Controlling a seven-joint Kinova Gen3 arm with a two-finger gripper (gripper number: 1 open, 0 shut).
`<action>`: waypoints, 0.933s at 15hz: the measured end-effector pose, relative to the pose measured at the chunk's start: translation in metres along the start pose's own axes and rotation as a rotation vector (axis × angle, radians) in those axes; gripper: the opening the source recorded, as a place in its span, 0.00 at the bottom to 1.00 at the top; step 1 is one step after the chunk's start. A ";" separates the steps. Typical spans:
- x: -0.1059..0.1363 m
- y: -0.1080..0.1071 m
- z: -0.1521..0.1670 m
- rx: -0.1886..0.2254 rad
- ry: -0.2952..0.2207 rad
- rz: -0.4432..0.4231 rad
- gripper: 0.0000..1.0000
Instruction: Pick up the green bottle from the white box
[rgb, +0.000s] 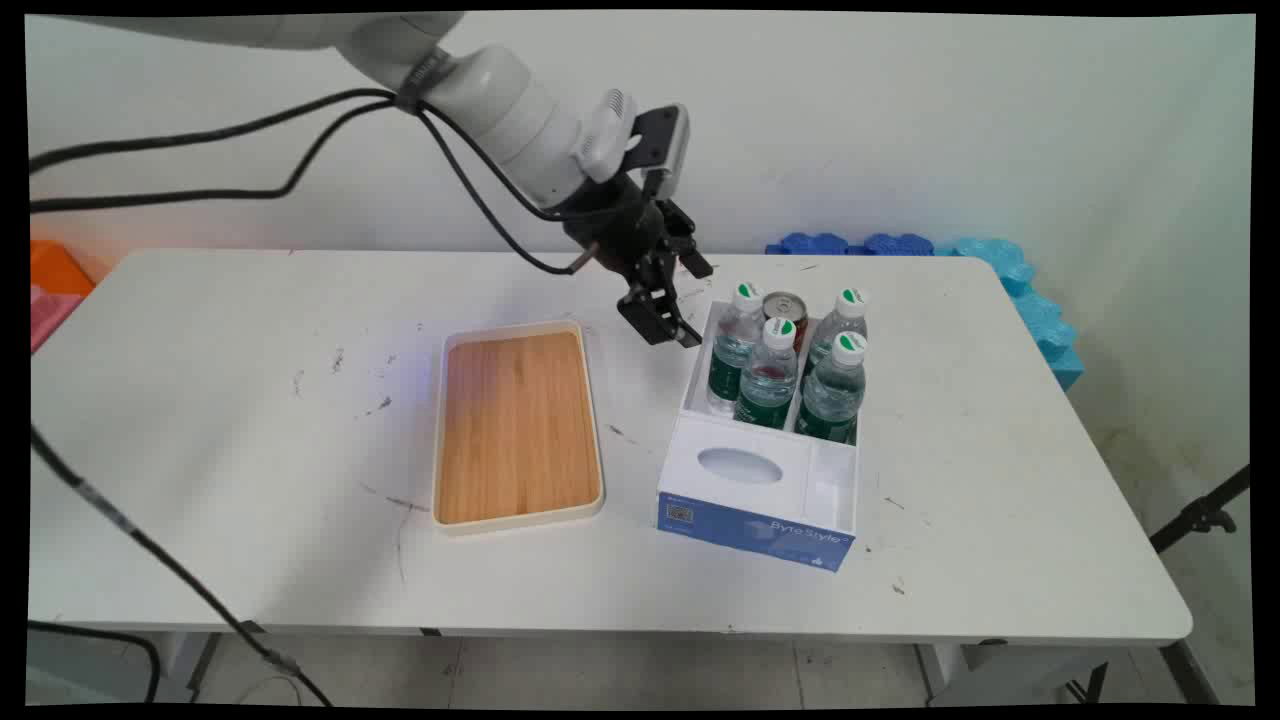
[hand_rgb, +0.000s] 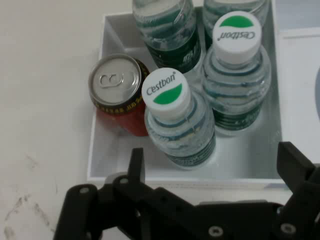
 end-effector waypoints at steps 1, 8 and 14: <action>0.000 -0.002 0.007 -0.003 0.000 -0.003 1.00; 0.002 -0.013 0.047 -0.012 0.002 -0.043 1.00; 0.003 -0.015 0.069 -0.016 0.004 -0.071 0.00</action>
